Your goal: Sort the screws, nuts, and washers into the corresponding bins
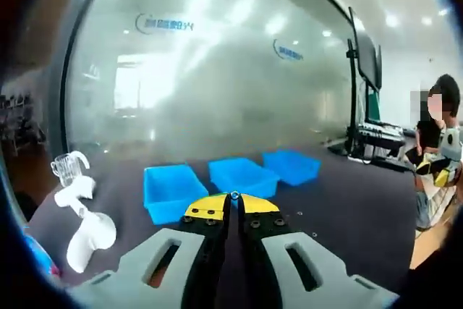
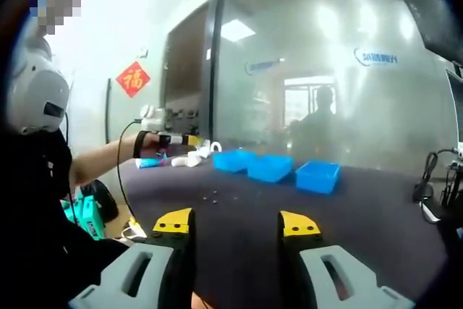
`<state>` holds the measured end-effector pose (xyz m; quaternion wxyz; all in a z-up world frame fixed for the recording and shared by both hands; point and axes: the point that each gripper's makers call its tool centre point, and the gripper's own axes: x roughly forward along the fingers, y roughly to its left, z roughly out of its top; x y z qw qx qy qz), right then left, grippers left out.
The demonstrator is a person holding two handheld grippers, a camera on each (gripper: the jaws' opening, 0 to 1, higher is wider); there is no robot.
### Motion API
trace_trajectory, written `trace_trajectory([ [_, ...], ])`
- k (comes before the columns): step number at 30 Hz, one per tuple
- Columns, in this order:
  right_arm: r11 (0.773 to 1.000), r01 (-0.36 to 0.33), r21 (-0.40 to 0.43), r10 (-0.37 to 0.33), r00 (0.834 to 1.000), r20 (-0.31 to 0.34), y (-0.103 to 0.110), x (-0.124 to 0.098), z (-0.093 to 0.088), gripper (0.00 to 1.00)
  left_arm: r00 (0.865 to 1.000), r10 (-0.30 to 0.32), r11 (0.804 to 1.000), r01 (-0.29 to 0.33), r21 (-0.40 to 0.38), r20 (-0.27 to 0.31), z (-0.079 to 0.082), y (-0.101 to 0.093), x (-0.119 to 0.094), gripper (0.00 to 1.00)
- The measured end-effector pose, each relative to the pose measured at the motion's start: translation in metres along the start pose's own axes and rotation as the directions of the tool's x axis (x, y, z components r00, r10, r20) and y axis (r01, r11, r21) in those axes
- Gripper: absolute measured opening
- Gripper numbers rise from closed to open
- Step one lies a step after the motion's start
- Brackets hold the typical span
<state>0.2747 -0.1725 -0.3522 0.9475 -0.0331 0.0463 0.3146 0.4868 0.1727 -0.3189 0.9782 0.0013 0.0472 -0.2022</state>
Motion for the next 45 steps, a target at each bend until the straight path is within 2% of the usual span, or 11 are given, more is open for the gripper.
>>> trace_trajectory([
  [5, 1.0, 0.015, 0.01, -0.015, 1.0, 0.0, -0.003, -0.003, -0.001, 0.4, 1.0, 0.027, 1.0, -0.027, 0.01, 0.003, 0.016, 0.019, 0.026, 0.04],
  [8, 1.0, 0.018, 0.012, -0.018, 1.0, -0.002, -0.003, -0.004, -0.002, 0.4, 1.0, 0.015, 0.997, -0.015, -0.077, 0.004, 0.025, 0.025, 0.044, 0.04],
  [10, 1.0, 0.019, 0.012, -0.019, 1.0, -0.002, -0.003, -0.004, -0.002, 0.4, 1.0, 0.028, 0.996, -0.028, -0.087, 0.005, 0.032, 0.032, 0.055, 0.04],
  [12, 1.0, 0.02, 0.011, -0.02, 1.0, 0.002, -0.003, -0.004, 0.0, 0.4, 0.998, 0.057, 0.997, -0.057, -0.061, -0.002, 0.036, 0.041, 0.065, 0.05],
  [17, 1.0, 0.021, 0.011, -0.021, 1.0, -0.001, -0.004, -0.004, 0.0, 0.4, 0.993, 0.112, 0.993, -0.113, -0.03, -0.026, 0.037, 0.056, 0.089, 0.05],
  [26, 1.0, 0.025, 0.018, -0.025, 1.0, -0.008, -0.006, -0.003, -0.004, 0.4, 0.992, 0.123, 0.99, -0.125, -0.07, -0.032, 0.04, 0.065, 0.126, 0.05],
  [29, 0.999, 0.027, 0.019, -0.027, 1.0, -0.009, -0.006, -0.003, -0.004, 0.39, 0.99, 0.136, 0.988, -0.139, -0.063, -0.041, 0.037, 0.069, 0.131, 0.05],
  [31, 0.999, 0.027, 0.018, -0.027, 1.0, -0.01, -0.006, -0.003, -0.004, 0.39, 0.982, 0.178, 0.981, -0.182, -0.075, -0.057, 0.03, 0.079, 0.134, 0.05],
  [35, 0.999, 0.032, 0.024, -0.032, 0.999, -0.004, -0.007, -0.005, -0.003, 0.39, 0.975, 0.199, 0.979, -0.202, -0.015, -0.098, 0.018, 0.082, 0.138, 0.05],
  [39, 0.999, 0.036, 0.027, -0.036, 0.999, -0.007, -0.008, -0.007, -0.005, 0.39, 0.973, 0.21, 0.975, -0.215, -0.051, -0.09, 0.018, 0.078, 0.137, 0.05],
  [45, 0.999, 0.035, 0.029, -0.035, 0.999, 0.001, -0.007, -0.007, -0.003, 0.38, 0.975, 0.208, 0.977, -0.211, -0.032, -0.077, 0.023, 0.068, 0.136, 0.05],
])
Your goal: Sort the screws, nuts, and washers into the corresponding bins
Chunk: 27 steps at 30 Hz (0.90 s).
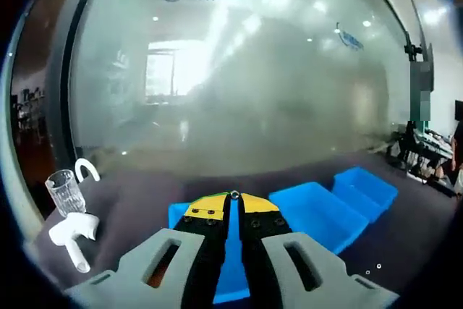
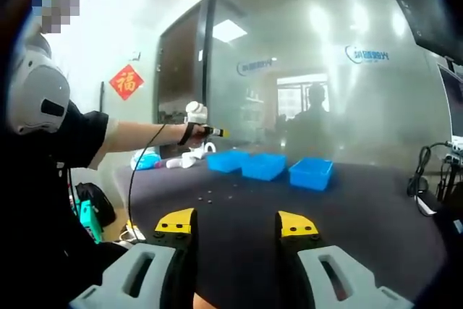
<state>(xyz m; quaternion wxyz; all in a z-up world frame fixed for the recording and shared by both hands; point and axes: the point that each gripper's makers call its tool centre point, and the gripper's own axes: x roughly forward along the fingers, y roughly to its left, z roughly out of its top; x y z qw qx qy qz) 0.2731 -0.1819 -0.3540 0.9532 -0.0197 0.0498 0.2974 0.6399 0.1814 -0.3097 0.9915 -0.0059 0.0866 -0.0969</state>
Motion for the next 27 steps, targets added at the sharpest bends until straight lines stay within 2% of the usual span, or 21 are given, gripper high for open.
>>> trace_trajectory([
  [6, 1.0, -0.001, -0.002, 0.001, 1.0, 0.0, 0.002, -0.001, 0.001, 0.38, 1.0, 0.026, 0.999, -0.026, 0.036, 0.016, 0.002, 0.004, -0.003, 0.05],
  [10, 1.0, 0.002, -0.003, -0.002, 1.0, 0.003, 0.002, -0.002, 0.001, 0.38, 0.999, 0.032, 0.999, -0.032, 0.033, 0.008, -0.004, 0.006, -0.005, 0.05],
  [13, 1.0, 0.002, -0.005, -0.002, 1.0, 0.002, 0.003, -0.003, 0.001, 0.38, 1.0, 0.01, 1.0, -0.01, 0.019, 0.01, -0.005, 0.002, -0.006, 0.07],
  [14, 1.0, 0.001, -0.005, -0.001, 1.0, 0.003, 0.004, -0.003, 0.0, 0.38, 1.0, 0.001, 1.0, -0.001, 0.022, 0.006, -0.007, 0.0, -0.007, 0.09],
  [19, 1.0, -0.003, -0.003, 0.003, 1.0, 0.004, 0.006, -0.003, 0.0, 0.38, 1.0, -0.022, 1.0, 0.022, 0.018, 0.014, -0.009, -0.004, -0.013, 0.37],
  [20, 1.0, -0.004, -0.005, 0.004, 1.0, 0.004, 0.006, -0.003, 0.001, 0.38, 1.0, -0.027, 0.998, 0.027, 0.053, -0.003, -0.014, -0.005, -0.015, 0.41],
  [22, 1.0, -0.007, -0.004, 0.008, 1.0, 0.011, 0.008, -0.003, 0.002, 0.38, 0.999, -0.04, 0.995, 0.04, 0.088, -0.002, -0.018, -0.009, -0.021, 0.43],
  [27, 1.0, -0.006, -0.004, 0.006, 1.0, 0.016, 0.008, -0.003, 0.002, 0.38, 0.997, -0.075, 0.99, 0.073, 0.122, 0.012, -0.026, -0.016, -0.041, 0.49],
])
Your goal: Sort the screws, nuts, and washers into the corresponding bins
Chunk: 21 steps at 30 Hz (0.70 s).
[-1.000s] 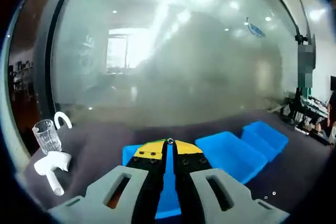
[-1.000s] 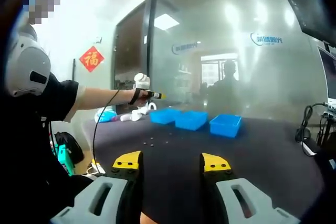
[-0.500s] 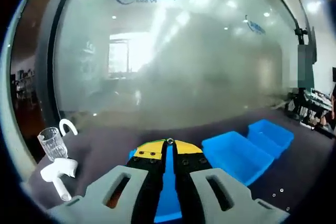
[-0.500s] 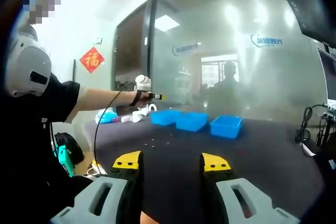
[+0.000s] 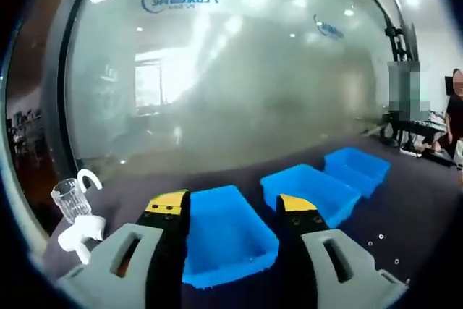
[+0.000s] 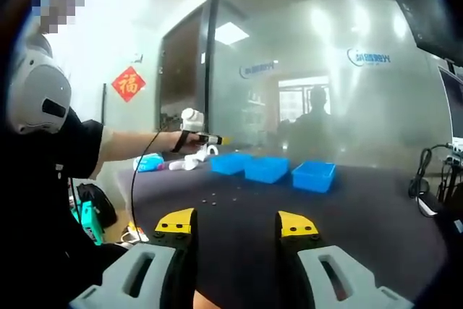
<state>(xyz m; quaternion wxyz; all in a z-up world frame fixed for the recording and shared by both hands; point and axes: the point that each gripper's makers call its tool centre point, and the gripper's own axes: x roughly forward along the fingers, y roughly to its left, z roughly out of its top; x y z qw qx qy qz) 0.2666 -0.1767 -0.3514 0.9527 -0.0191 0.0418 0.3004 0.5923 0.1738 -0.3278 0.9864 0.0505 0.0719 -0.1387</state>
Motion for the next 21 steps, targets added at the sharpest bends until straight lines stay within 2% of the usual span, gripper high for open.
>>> trace_trajectory([
  [8, 1.0, 0.017, -0.001, -0.017, 1.0, 0.02, -0.005, -0.001, 0.006, 0.38, 0.996, -0.078, 0.997, 0.079, -0.021, 0.035, -0.011, -0.019, -0.05, 0.49],
  [14, 1.0, 0.024, -0.006, -0.024, 0.999, 0.035, -0.008, -0.001, 0.012, 0.38, 0.983, -0.155, 0.987, 0.158, -0.027, 0.103, -0.006, -0.039, -0.105, 0.49],
  [21, 1.0, 0.026, -0.011, -0.026, 0.998, 0.053, -0.009, 0.002, 0.02, 0.38, 0.969, -0.207, 0.976, 0.215, -0.046, 0.136, -0.015, -0.031, -0.151, 0.47],
])
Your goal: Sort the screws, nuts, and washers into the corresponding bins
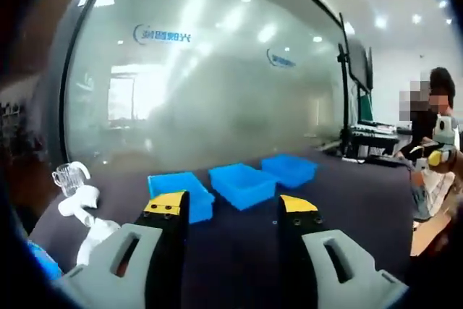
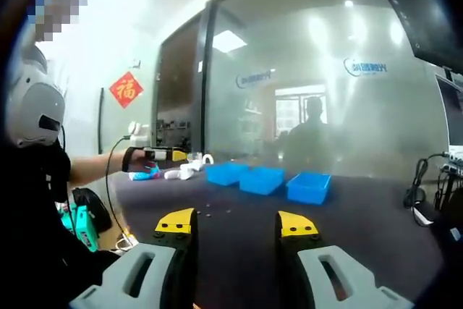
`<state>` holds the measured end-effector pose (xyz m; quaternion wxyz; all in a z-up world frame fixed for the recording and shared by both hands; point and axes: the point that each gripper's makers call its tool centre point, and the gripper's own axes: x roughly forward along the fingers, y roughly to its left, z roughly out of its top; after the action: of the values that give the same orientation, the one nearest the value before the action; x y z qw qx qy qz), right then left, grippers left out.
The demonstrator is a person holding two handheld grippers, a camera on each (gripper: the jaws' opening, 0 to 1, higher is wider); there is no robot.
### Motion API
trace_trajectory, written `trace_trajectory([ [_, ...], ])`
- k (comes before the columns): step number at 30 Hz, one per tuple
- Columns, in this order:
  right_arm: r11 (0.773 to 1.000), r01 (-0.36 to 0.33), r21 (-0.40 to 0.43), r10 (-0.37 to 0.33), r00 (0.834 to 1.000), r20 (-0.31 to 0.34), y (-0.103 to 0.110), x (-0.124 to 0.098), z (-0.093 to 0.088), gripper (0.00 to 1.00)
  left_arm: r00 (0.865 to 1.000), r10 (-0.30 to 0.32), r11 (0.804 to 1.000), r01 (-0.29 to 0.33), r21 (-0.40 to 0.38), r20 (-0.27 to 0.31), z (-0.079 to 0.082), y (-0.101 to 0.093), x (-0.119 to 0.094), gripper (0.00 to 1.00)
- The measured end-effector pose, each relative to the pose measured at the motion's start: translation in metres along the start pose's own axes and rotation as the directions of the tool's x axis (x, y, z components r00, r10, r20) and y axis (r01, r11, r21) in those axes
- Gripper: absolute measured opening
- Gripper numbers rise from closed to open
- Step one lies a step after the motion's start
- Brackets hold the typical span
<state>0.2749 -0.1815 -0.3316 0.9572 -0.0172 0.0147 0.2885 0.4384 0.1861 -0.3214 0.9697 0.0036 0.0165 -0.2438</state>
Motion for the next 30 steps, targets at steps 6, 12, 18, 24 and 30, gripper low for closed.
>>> trace_trajectory([
  [6, 1.0, 0.001, -0.009, -0.001, 1.0, 0.006, -0.001, 0.003, 0.004, 0.38, 1.0, 0.013, 0.999, -0.013, -0.038, 0.014, -0.008, 0.003, -0.033, 0.47],
  [12, 1.0, 0.004, -0.013, -0.004, 1.0, 0.002, -0.002, 0.005, 0.004, 0.38, 1.0, 0.0, 0.999, -0.001, -0.052, -0.006, -0.02, -0.006, -0.062, 0.48],
  [18, 1.0, 0.007, -0.015, -0.007, 1.0, -0.017, -0.003, 0.005, 0.001, 0.38, 0.996, -0.09, 0.996, 0.09, 0.017, -0.03, -0.029, -0.027, -0.08, 0.49],
  [24, 1.0, -0.005, -0.016, 0.004, 0.999, -0.038, -0.001, 0.005, -0.004, 0.39, 0.991, -0.122, 0.992, 0.123, 0.017, -0.053, -0.035, -0.036, -0.085, 0.48],
  [30, 1.0, -0.022, -0.02, 0.021, 0.998, -0.058, 0.003, 0.006, -0.008, 0.4, 0.985, -0.161, 0.985, 0.164, 0.05, -0.058, -0.031, -0.05, -0.087, 0.48],
])
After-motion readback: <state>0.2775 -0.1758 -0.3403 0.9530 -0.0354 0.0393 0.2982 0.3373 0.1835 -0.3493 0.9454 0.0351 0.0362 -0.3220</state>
